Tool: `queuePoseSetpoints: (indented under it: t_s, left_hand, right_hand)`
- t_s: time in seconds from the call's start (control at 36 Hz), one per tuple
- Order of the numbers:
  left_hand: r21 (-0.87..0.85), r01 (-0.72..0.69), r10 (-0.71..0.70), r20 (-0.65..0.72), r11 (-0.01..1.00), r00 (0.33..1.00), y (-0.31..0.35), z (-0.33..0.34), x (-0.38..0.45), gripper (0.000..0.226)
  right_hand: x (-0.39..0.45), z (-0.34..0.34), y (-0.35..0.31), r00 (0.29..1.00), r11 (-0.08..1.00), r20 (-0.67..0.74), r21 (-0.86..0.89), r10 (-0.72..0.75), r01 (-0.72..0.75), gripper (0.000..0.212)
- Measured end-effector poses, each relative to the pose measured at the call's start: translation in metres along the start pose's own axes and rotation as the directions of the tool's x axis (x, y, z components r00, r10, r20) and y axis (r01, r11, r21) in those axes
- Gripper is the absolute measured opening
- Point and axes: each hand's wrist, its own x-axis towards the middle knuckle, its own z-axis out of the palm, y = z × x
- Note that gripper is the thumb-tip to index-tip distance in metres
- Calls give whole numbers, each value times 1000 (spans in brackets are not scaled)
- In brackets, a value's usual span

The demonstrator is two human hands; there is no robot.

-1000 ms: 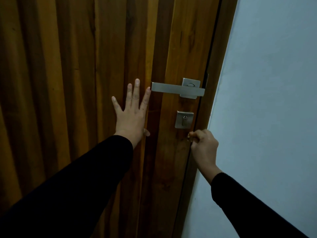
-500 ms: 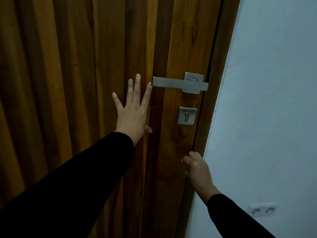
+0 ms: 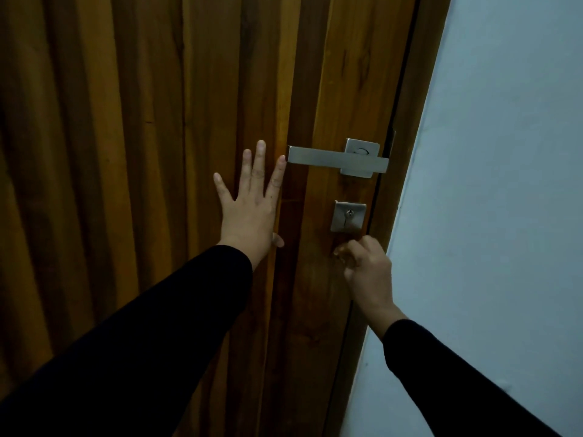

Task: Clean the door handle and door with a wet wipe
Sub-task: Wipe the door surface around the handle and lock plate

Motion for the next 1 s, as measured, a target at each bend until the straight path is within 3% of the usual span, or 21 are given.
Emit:
queuePoseSetpoints:
  t_s: [0.17, 0.36, 0.42, 0.5, 0.61, 0.75, 1.0]
  left_hand:
    - [9, 3, -3, -1, 1000, 1000, 0, 2, 2, 138]
    - [0, -2, 2, -10, 1000, 1000, -1, 2, 0, 137]
    - [1, 2, -2, -5, 1000, 1000, 0, 2, 0, 137]
    - [1, 9, -9, -5, 1000, 1000, 0, 2, 0, 137]
    - [-7, 1, -1, -8, 1000, 1000, 0, 2, 0, 138]
    - [4, -3, 3, -14, 1000, 1000, 0, 3, 0, 136]
    - [-21, -7, 6, -17, 1000, 1000, -1, 4, 0, 138]
  right_hand:
    - [-40, 10, 15, 977, 998, 212, -61, -4, 17, 34]
    - [-60, 7, 23, 888, 998, 456, -25, 59, -53, 19]
    - [-50, -2, 18, 926, 1000, 378, 14, 14, -21, 20]
    - [-29, -9, 7, 991, 999, 137, 40, -1, -5, 24]
    - [0, -7, -11, 1000, 993, -11, 118, -22, 23, 16]
    - [-3, 5, -16, 992, 996, 104, 57, -72, 66, 20]
    - [-59, 16, -1, 899, 950, 385, -136, -210, 280, 28]
